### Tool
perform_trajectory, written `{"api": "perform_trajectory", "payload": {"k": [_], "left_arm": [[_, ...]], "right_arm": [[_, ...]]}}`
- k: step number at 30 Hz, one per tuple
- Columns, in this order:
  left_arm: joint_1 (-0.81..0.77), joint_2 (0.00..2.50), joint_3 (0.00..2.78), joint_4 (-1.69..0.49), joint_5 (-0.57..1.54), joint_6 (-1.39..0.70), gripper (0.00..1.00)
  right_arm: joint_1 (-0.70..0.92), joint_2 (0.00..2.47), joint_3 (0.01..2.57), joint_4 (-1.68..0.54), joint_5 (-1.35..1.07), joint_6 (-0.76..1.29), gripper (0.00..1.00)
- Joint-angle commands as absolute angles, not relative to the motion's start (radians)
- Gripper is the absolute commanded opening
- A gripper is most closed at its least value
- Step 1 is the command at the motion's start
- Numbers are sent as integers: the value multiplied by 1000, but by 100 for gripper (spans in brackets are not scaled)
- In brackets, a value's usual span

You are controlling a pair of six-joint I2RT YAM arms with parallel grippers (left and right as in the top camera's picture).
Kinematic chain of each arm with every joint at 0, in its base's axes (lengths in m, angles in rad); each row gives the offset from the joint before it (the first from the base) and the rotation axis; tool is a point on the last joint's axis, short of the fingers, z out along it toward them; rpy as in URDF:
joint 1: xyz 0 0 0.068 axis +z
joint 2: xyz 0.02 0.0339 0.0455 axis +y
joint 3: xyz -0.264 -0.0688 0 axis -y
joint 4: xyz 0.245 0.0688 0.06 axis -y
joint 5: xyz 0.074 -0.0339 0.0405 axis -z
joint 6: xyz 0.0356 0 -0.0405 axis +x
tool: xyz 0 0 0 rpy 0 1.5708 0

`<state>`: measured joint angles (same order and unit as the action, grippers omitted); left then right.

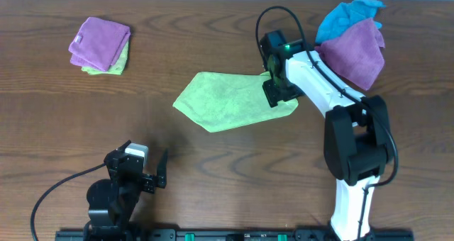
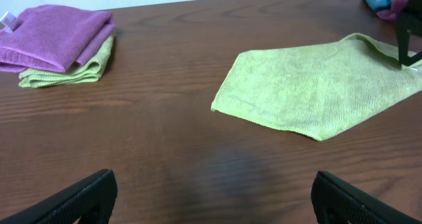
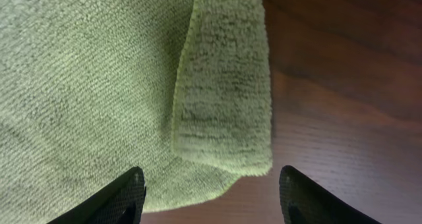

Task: Fold the cloth
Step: 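Grasp the green cloth's right corner with the right gripper and lift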

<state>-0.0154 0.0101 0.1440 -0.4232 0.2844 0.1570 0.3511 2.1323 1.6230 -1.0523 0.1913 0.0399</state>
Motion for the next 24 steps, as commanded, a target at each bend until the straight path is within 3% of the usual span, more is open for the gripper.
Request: {"api": "perform_trajectory", "payload": {"k": [1,11,12,14,17,24], "left_arm": [[-19,4,124,-429,285,157,95],[-19,4,124,-430,285,157,95],[-19,4,124,-429,285,157,95],[-19,4,124,-430,285,157,95],[-19,4,124,-429,285,157,95],[-19,4,124,-429,285,157,95]], "right_arm": [[355,2140,1619,-1038,189,28,65],[354,2140,1557,-938,208,27,53],[354,2141,1554,-936,214,27,49],[353,2140,1551,-931,222,17,27],[352,2140,1551,-931,290,19,1],[350,2132,1633,-1004,509,158,1]]}}
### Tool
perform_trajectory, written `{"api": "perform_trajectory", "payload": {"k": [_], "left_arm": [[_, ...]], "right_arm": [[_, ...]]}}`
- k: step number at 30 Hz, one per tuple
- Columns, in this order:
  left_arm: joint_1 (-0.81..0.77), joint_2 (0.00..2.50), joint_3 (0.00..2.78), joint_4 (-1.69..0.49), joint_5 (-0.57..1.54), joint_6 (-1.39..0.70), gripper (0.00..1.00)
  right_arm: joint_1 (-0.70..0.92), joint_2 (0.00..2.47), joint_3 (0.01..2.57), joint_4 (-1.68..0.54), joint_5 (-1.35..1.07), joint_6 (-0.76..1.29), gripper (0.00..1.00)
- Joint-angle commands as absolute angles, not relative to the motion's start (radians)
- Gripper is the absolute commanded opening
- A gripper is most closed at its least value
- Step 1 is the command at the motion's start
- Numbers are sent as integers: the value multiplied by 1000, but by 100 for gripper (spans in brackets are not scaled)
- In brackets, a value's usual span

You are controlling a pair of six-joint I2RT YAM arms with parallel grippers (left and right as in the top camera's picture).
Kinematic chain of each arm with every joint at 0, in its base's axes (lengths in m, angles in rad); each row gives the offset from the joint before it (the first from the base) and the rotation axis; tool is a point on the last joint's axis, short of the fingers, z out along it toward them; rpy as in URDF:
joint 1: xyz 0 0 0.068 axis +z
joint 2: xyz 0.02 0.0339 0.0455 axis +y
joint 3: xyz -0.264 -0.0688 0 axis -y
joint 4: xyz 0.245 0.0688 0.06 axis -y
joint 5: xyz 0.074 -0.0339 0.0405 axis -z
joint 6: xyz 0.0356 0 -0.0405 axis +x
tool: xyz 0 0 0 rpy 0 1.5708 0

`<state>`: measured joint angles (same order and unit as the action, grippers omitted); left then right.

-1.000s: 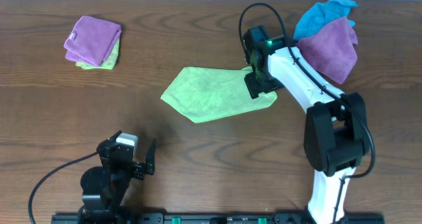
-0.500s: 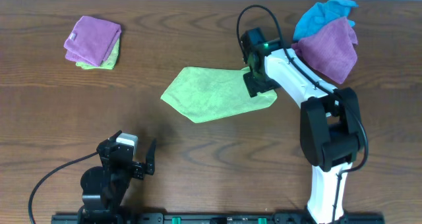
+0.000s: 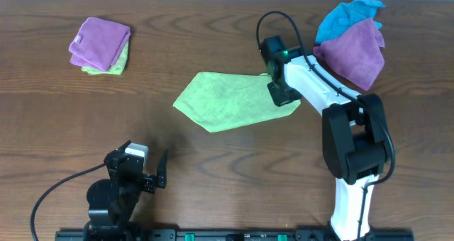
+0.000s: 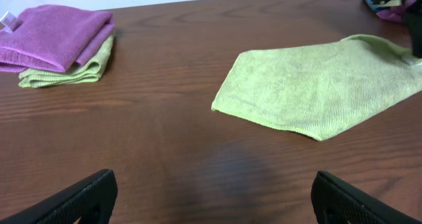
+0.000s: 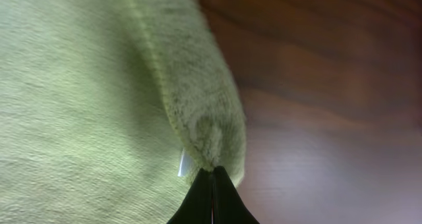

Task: Fold the cloth
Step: 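Grasp the green cloth's right corner with the right gripper and lift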

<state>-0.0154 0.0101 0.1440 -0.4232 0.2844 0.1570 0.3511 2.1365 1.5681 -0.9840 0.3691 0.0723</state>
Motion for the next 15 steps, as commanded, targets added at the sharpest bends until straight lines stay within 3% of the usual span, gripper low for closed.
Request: {"api": "perform_trajectory", "payload": {"k": [1,11,15], "left_arm": [[-19,4,124,-429,285,157,95],[-19,4,124,-429,285,157,95],[-19,4,124,-429,285,157,95]], "right_arm": [[348,2132,1664,-1024,536,177,1],[320,2117,2123,-1258,601,210,1],[355,2113,2290,-1343,497,208,1]]}}
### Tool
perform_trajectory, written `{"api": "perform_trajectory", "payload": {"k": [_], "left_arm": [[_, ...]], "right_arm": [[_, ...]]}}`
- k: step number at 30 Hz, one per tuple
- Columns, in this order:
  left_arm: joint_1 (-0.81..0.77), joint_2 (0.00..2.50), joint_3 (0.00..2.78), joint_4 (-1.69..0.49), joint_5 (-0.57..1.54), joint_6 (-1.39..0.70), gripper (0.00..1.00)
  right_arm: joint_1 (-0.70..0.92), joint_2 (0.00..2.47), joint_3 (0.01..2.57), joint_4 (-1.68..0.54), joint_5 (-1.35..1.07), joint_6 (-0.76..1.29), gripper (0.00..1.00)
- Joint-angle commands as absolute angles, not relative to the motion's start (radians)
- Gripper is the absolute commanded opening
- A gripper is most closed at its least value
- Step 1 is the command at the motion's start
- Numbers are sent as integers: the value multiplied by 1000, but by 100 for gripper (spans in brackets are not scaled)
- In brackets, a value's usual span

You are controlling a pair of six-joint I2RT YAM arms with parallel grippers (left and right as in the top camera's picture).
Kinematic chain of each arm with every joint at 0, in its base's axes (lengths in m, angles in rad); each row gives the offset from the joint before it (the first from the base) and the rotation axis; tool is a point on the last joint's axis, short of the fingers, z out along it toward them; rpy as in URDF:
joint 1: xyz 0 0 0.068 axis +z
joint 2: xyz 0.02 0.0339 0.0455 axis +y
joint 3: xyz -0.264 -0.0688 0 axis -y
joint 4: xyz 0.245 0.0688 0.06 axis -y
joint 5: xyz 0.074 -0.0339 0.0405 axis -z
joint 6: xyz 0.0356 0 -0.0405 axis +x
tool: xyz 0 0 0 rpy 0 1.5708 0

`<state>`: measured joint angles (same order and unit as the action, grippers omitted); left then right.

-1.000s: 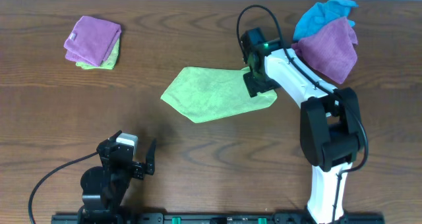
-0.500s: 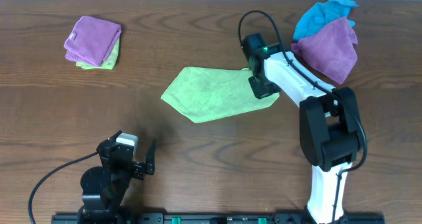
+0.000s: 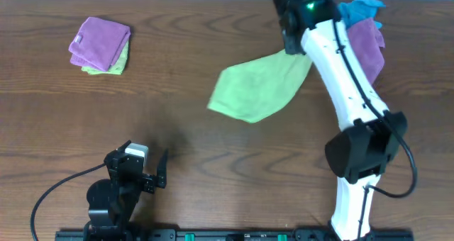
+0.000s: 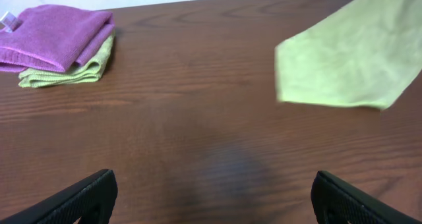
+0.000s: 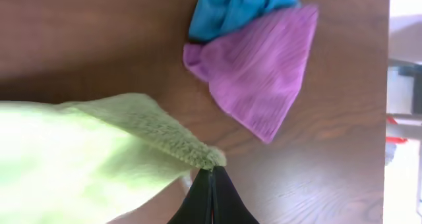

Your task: Fold the cloth

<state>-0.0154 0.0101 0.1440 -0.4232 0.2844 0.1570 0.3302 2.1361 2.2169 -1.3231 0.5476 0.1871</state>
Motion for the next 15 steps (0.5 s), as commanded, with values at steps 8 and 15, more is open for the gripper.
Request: {"api": "perform_trajectory", "payload": {"k": [8,15], "left_arm": [[-19,4,124,-429,285,157,95],[-19,4,124,-429,285,157,95]], "right_arm": [[641,2113,2371,-1400,-23,198,1],[920,2113,2371,-1392,38,-72,99]]}}
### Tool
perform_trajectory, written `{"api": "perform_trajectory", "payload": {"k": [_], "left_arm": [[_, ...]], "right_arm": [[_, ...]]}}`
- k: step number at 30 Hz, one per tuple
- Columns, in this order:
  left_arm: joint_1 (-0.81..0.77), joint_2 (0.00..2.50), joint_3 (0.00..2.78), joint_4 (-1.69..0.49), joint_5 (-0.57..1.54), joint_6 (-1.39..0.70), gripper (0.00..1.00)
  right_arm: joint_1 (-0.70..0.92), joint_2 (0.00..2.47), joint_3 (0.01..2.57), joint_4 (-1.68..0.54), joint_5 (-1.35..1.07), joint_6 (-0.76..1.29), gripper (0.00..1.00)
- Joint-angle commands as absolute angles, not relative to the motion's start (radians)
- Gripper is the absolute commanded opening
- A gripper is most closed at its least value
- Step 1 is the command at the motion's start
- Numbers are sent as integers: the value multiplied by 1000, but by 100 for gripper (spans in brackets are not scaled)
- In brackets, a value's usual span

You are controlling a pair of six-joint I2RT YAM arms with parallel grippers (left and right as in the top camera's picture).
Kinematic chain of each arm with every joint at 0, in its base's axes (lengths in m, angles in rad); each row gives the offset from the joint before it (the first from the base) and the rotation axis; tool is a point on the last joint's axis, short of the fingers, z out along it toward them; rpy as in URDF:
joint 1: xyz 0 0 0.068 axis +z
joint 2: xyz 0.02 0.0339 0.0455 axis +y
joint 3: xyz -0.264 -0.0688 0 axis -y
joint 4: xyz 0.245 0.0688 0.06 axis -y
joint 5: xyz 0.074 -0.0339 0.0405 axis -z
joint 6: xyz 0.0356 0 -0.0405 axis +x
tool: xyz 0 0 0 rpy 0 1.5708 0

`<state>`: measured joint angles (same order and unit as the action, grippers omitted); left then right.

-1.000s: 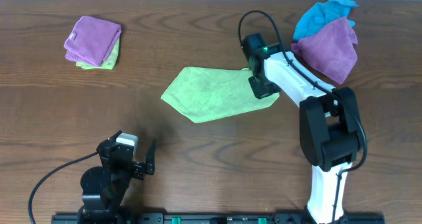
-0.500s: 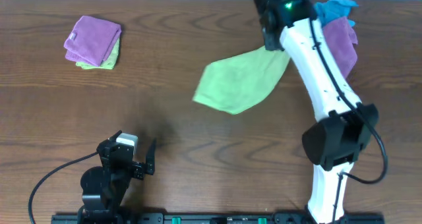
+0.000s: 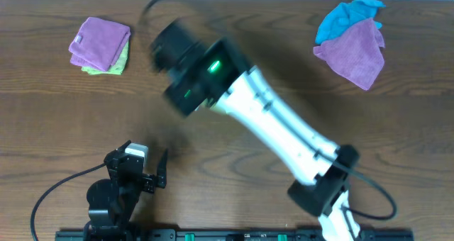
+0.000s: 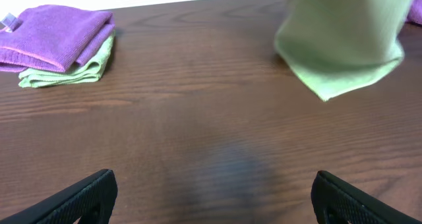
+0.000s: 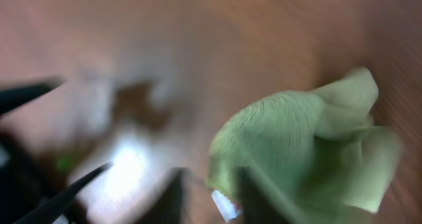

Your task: Fold the cloth

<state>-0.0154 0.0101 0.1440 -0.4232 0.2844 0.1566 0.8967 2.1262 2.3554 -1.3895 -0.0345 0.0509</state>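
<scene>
The green cloth (image 4: 339, 39) hangs in the air over the table's middle in the left wrist view, its lowest corner pointing down. In the blurred right wrist view the bunched cloth (image 5: 297, 145) lies against my right gripper (image 5: 211, 197), whose fingers stand apart with the cloth's white tag between them. The right arm (image 3: 213, 78) reaches far left across the table in the overhead view and hides the cloth there. My left gripper (image 4: 211, 201) rests open and empty near the front edge.
A folded purple cloth on a folded green one (image 3: 101, 44) sits at the back left. A loose blue cloth and a purple cloth (image 3: 351, 39) lie heaped at the back right. The brown wooden table (image 3: 57, 127) carries everything.
My right arm has swung from the back right to the table's left-middle with the green cloth. Its fingers, then pinched on the cloth's corner, now stand apart.
The green cloth lay flat mid-table with my right gripper open over its right corner. Then the gripper was shut on that corner. Then it held the cloth high near the back right pile. Now arm and cloth are toward the left, fingers parted.
</scene>
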Motion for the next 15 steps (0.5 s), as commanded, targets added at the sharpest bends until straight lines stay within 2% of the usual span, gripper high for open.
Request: {"api": "perform_trajectory", "payload": {"k": [1,6,12,15], "left_arm": [[-19,4,124,-429,285,157,95],[-19,4,124,-430,285,157,95],[-19,4,124,-429,285,157,95],[-19,4,124,-429,285,157,95]], "right_arm": [[929,2113,2371,-1392,92,-72,99],[876,2113,2371,-1404,134,-40,99],[689,2115,2293,-1410,54,6,98],[622,2115,2192,-1400,-53,-10,85]]}}
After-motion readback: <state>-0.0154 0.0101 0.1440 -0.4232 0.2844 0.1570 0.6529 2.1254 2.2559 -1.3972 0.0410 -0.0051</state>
